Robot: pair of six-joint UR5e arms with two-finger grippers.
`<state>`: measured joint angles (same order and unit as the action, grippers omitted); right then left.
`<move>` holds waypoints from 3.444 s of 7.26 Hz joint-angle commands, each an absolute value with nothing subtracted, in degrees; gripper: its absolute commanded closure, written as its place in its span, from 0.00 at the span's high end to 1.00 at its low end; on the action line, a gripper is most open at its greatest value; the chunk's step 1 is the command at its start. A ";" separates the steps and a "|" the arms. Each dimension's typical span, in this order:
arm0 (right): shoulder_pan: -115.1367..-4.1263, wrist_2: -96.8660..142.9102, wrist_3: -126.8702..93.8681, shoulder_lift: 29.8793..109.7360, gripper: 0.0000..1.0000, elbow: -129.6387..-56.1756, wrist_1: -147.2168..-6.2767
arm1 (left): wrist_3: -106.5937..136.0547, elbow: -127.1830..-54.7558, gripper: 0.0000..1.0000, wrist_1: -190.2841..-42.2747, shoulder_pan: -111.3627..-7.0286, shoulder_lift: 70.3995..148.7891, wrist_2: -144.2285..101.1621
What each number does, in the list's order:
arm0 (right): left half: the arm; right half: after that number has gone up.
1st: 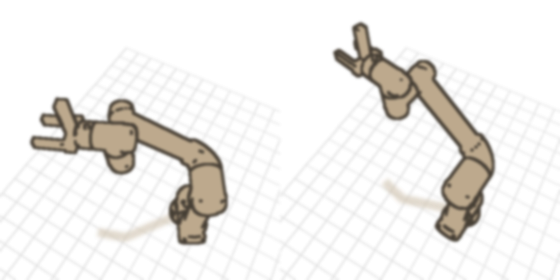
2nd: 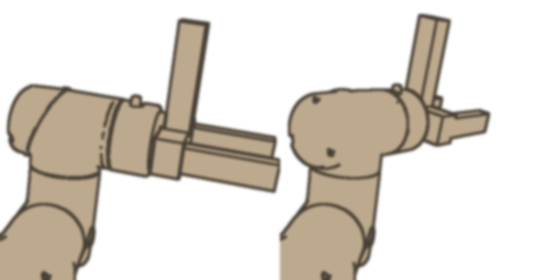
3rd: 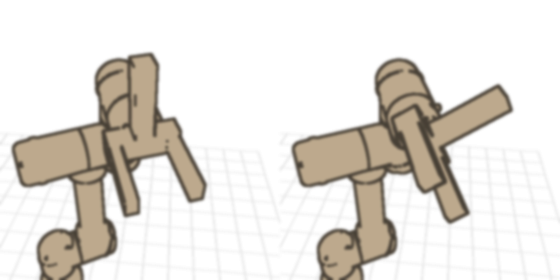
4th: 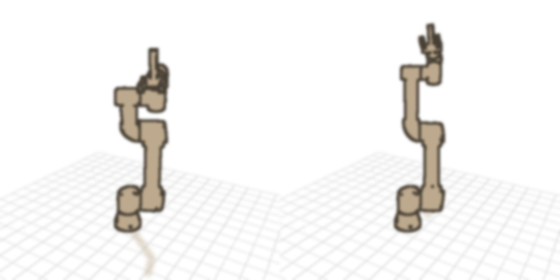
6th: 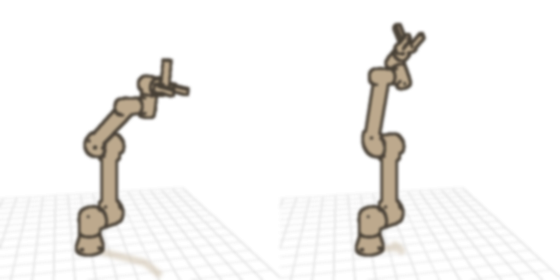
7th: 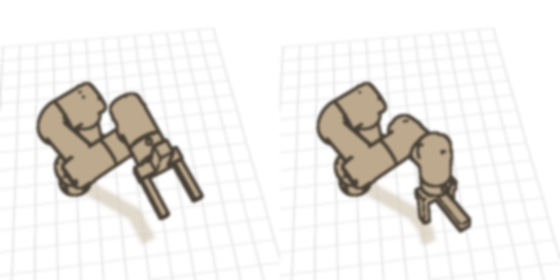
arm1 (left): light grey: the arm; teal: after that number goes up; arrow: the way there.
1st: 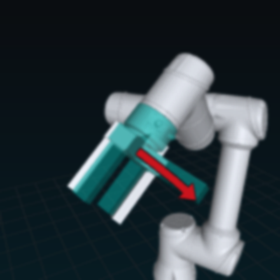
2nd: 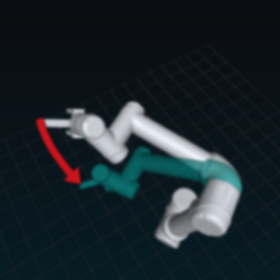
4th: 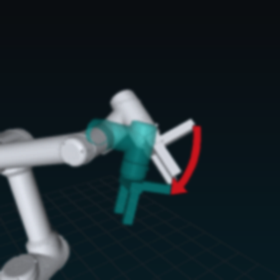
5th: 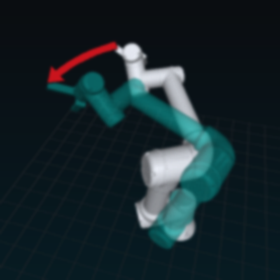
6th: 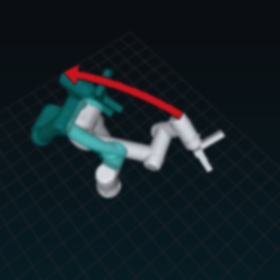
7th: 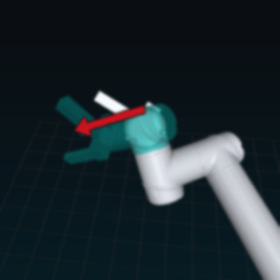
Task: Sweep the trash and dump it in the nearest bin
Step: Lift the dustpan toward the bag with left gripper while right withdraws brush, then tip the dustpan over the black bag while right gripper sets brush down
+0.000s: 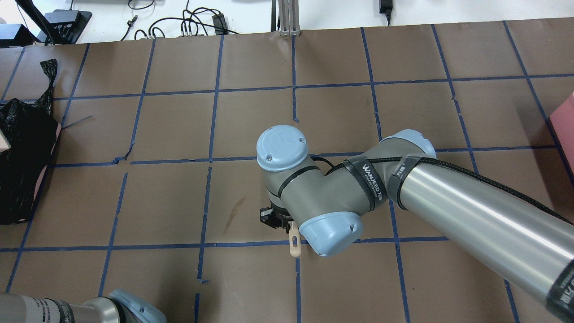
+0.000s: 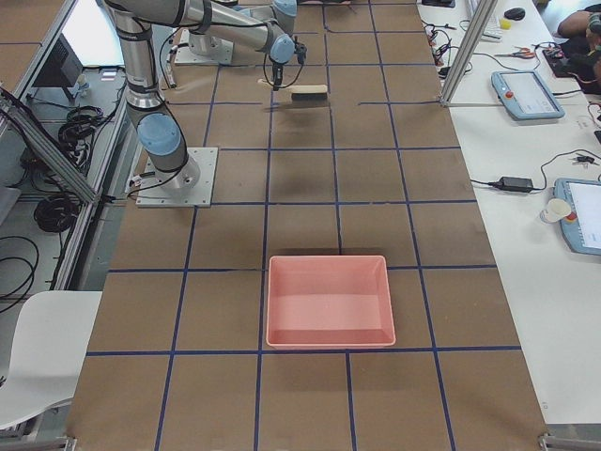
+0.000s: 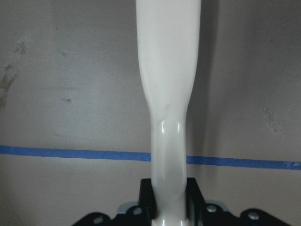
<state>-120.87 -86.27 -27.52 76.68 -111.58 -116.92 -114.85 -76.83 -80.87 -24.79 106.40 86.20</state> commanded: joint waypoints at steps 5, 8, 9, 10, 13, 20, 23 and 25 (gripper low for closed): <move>-120.06 -86.40 -27.07 77.07 1.00 -110.40 -116.72 | -119.35 -76.91 0.06 -62.07 -27.65 110.83 99.37; -112.37 -89.31 -20.07 83.39 1.00 -98.92 -96.29 | -122.95 -77.08 0.07 -58.10 -31.46 112.32 103.18; -108.67 -87.30 -17.86 83.76 1.00 -95.14 -95.28 | -123.31 -76.82 0.08 -57.05 -32.51 112.32 103.18; -106.37 -86.93 -15.41 83.76 1.00 -91.01 -92.14 | -124.70 -76.82 0.09 -56.26 -33.56 112.15 103.18; -93.83 -85.97 -1.02 89.27 1.00 -85.69 -83.34 | -128.06 -77.08 0.09 -52.22 -34.28 112.05 103.27; -90.09 -89.03 10.28 93.43 1.00 -91.06 -82.79 | -130.87 -78.22 0.12 -47.46 -39.55 111.27 113.99; -90.09 -88.95 10.72 93.17 1.00 -91.14 -82.88 | -131.04 -80.16 0.12 -47.20 -43.33 108.46 117.07; -90.17 -88.95 10.72 93.43 1.00 -91.32 -82.71 | -132.45 -80.16 0.10 -40.19 -43.24 111.34 116.90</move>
